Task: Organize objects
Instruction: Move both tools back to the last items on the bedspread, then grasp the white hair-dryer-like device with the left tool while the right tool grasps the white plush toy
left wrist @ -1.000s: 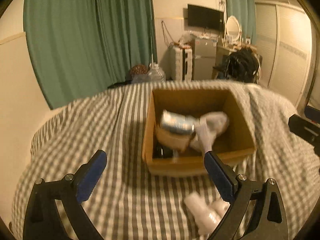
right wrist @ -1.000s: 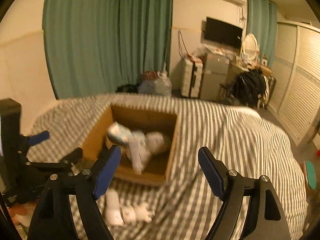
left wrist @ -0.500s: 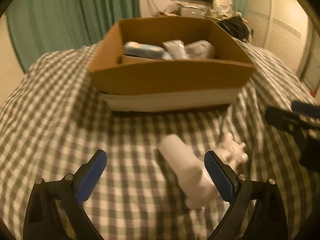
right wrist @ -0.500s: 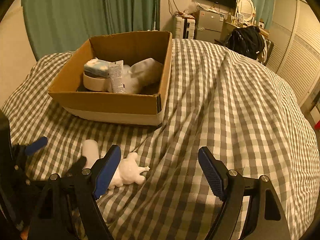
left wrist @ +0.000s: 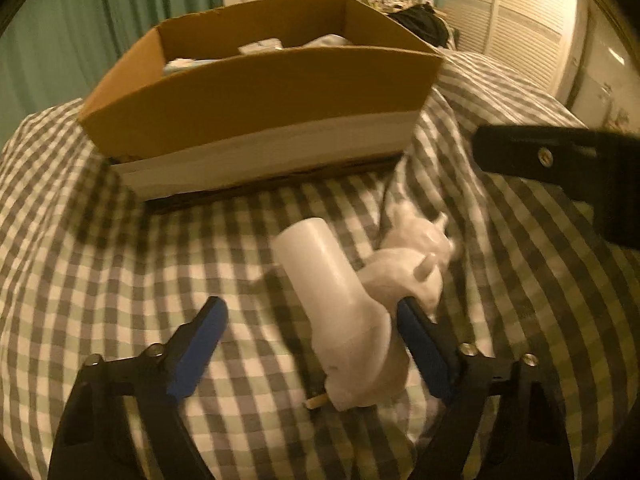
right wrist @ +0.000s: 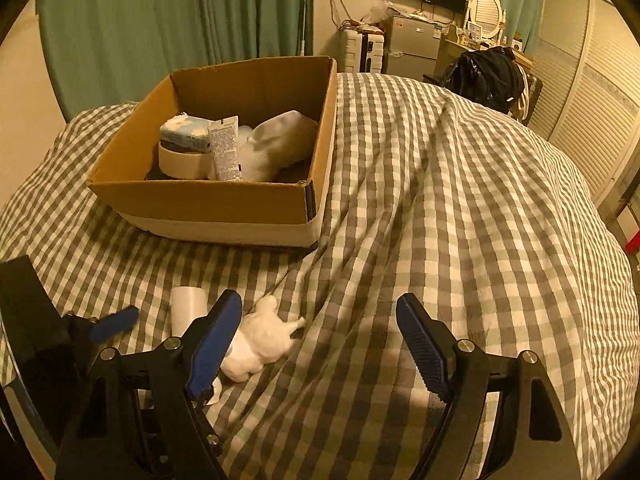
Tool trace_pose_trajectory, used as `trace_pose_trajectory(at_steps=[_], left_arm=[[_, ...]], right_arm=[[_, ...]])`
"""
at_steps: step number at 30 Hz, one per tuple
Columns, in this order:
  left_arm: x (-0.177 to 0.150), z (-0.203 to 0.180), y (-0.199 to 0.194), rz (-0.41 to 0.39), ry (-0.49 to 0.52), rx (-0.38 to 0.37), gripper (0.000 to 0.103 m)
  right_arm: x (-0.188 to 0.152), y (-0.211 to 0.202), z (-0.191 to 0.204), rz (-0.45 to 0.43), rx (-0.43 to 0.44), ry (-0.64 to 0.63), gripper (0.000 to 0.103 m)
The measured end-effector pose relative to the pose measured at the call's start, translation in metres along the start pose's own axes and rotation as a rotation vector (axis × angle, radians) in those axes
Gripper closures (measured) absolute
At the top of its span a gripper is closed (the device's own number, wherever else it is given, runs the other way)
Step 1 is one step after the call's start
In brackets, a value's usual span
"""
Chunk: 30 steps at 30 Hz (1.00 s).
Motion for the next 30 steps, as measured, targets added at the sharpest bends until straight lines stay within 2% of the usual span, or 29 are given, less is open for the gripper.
trace_pose_trajectory(at_steps=[4,5,6,9,16,21,30], left_arm=[[-0.009,-0.008,0.014,0.074,-0.001,-0.076,0.039],[-0.01,-0.007,0.016,0.08,0.0,-0.074,0.049],[-0.01,-0.007,0.016,0.083,0.003,-0.078,0.055],[-0.008,-0.006,0.011,0.079,0.008,-0.084,0.055],[0.015,0.031,-0.023,0.009,-0.056,-0.013,0.055],[0.024,0.059,-0.033,-0.02,-0.063,0.099,0.055],[0.016,0.089,-0.031,-0.018,-0.096,0.146,0.055]], right_arm=[[-0.001,0.0,-0.002,0.004,-0.013,0.009,0.024],[-0.001,0.001,-0.002,0.005,-0.006,0.014,0.024],[-0.001,0.001,-0.002,0.004,0.002,0.016,0.024],[-0.001,0.001,-0.002,0.005,0.0,0.015,0.024],[-0.002,0.001,0.004,0.001,0.038,0.017,0.024],[-0.01,0.014,0.032,0.057,0.14,-0.026,0.024],[-0.024,0.049,0.061,0.166,0.133,-0.109,0.024]])
Point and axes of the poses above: each gripper's, at about its wrist camera, not at the fingertips, and y roughly the way its jaws point, z to its left, x to its top, the point moved 9 cm from there along y, roughly the way its jaws point, and after that the axes turned 3 degrees about -y, right-handed, at the moved point
